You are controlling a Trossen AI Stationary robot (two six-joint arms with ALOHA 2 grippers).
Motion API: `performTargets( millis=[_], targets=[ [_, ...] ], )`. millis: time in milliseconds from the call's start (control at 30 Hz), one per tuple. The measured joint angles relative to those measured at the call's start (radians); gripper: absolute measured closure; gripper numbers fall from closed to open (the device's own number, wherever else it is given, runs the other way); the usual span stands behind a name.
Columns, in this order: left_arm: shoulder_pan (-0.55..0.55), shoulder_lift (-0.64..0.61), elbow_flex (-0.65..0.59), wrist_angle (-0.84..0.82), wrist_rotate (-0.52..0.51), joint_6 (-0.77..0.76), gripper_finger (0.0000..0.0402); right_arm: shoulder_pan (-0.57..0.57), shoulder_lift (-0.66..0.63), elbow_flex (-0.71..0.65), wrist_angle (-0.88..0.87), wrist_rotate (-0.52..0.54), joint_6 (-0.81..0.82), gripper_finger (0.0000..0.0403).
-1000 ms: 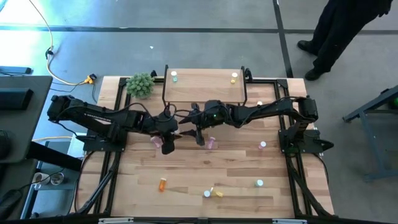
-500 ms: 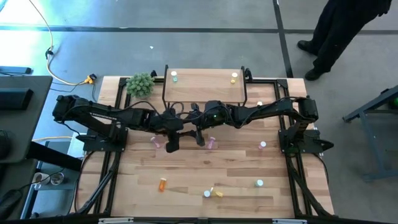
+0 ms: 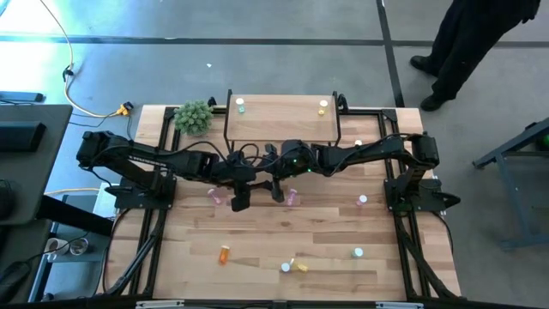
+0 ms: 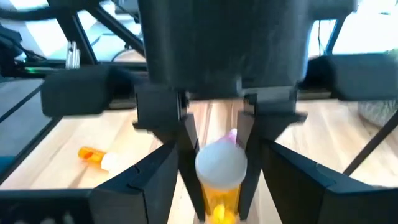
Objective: Pick and place medicine bottles onto shelf by color
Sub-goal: Put the bottom left orange pill bottle on the shelf
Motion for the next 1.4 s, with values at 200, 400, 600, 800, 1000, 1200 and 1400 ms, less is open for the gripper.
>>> performTargets(
  millis=[200,400,600,800,1000,1200,1400],
  targets=[
    [0.000,0.000,0.000,-0.002,0.000,0.000,0.0305,0.002,0.000,0.000,-0.017,0.000,0.000,0.0187],
    [0.000,0.000,0.000,-0.002,0.000,0.000,0.0305,0.003,0.000,0.000,-0.022,0.000,0.000,0.0205],
    [0.000,0.000,0.000,0.006,0.000,0.000,0.0305,0.002,0.000,0.000,-0.026,0.000,0.000,0.0243],
    [0.000,0.000,0.000,0.012,0.001,0.000,0.0305,0.002,0.000,0.000,-0.025,0.001,0.000,0.0267],
    [-0.001,0.000,0.000,0.012,0.001,-0.001,0.0305,0.002,0.000,0.000,-0.026,0.001,-0.005,0.0295],
    [-0.001,0.000,0.000,0.012,0.001,-0.003,0.0305,0.002,0.000,0.000,-0.026,0.001,-0.006,0.0303],
    [0.000,-0.001,0.000,0.012,0.018,-0.003,0.0297,0.002,0.000,0.002,-0.032,0.000,-0.006,0.0302]
  ],
)
